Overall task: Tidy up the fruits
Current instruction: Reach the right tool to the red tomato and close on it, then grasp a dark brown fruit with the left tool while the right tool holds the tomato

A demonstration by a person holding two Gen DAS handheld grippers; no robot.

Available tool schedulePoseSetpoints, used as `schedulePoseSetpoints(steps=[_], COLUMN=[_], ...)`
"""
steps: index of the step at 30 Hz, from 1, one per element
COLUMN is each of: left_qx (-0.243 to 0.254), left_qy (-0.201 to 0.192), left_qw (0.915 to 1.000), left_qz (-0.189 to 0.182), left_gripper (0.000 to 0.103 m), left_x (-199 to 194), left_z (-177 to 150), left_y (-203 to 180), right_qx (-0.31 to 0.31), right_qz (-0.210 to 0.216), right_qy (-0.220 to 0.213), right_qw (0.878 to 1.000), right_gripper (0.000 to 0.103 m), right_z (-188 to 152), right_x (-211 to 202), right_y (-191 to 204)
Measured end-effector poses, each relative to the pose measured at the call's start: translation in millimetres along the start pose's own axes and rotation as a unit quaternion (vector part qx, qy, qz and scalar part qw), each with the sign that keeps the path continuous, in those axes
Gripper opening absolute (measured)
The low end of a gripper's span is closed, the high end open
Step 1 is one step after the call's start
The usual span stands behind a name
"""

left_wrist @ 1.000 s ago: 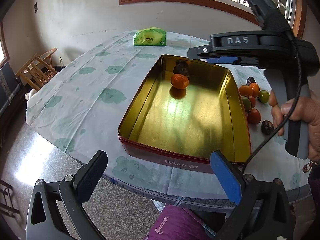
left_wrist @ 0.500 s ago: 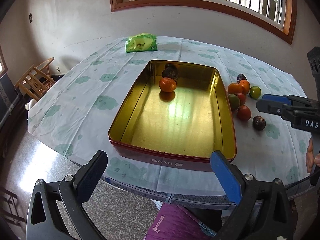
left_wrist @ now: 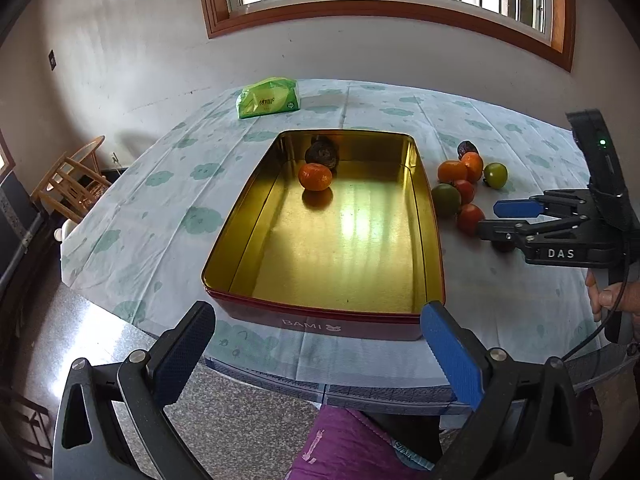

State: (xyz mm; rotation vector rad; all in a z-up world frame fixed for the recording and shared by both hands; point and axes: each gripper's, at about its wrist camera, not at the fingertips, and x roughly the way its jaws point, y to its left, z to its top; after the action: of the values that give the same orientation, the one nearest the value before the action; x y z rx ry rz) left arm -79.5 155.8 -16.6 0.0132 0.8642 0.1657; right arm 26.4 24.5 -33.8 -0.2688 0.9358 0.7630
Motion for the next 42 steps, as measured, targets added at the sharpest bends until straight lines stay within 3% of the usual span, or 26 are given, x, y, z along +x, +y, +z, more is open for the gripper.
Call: schedulePoseSetpoints(steps=[7,8,9,11,16,19,23,27,30,34,39,42], left_qx=[0.014,0.017,0.019,0.025,0.063,0.094,0.134,0.168,0.169,0.156,0.155,0.160], left_qy=[0.012,0.013,0.013,0.011,-0.021,-0.045,-0.049,-0.049,-0.035,0.002,0.025,0.033], left_qw=[0.9998,0.9998,0.9997,0.9996,0.9978,0.9943,0.9864,0.9760,0.9718,0.9698,0.9696,0.9708], left_qz=[0.006,0.006,0.006,0.006,-0.005,-0.022,-0.082,-0.130,-0.161,-0.187,-0.188,-0.176], left_gripper=[0.101,0.101,0.101,0.101,0.102,0.102,0.101,0.102,0.101,0.101,0.100,0.092], left_x=[9,10,10,9,-2,-7,-8,-7,4,30,57,70], left_z=[1,2,2,3,8,14,23,32,42,56,60,60], left_y=[-9,-10,-11,-14,-28,-43,-71,-104,-121,-138,-159,-168], right_qx=[-0.009,-0.014,-0.016,-0.019,0.043,0.105,0.189,0.252,0.278,0.274,0.281,0.278], right_qz=[0.010,0.010,0.017,0.006,-0.030,-0.087,-0.161,-0.199,-0.195,-0.196,-0.183,-0.177], right_qy=[0.024,0.023,0.026,0.026,-0.025,-0.037,-0.044,-0.054,-0.071,-0.075,-0.083,-0.088], right_qw=[1.000,1.000,0.999,0.999,0.998,0.990,0.968,0.946,0.938,0.939,0.939,0.940], right_gripper=[0.051,0.049,0.032,0.033,0.033,0.033,0.033,0.033,0.033,0.033,0.034,0.034], right_z=[10,11,13,14,-2,-25,-60,-90,-102,-101,-104,-104], right_x=[29,31,33,31,-12,-35,-58,-69,-76,-75,-76,-77], right_y=[-8,-7,-6,-5,-38,-80,-138,-172,-189,-191,-191,-190])
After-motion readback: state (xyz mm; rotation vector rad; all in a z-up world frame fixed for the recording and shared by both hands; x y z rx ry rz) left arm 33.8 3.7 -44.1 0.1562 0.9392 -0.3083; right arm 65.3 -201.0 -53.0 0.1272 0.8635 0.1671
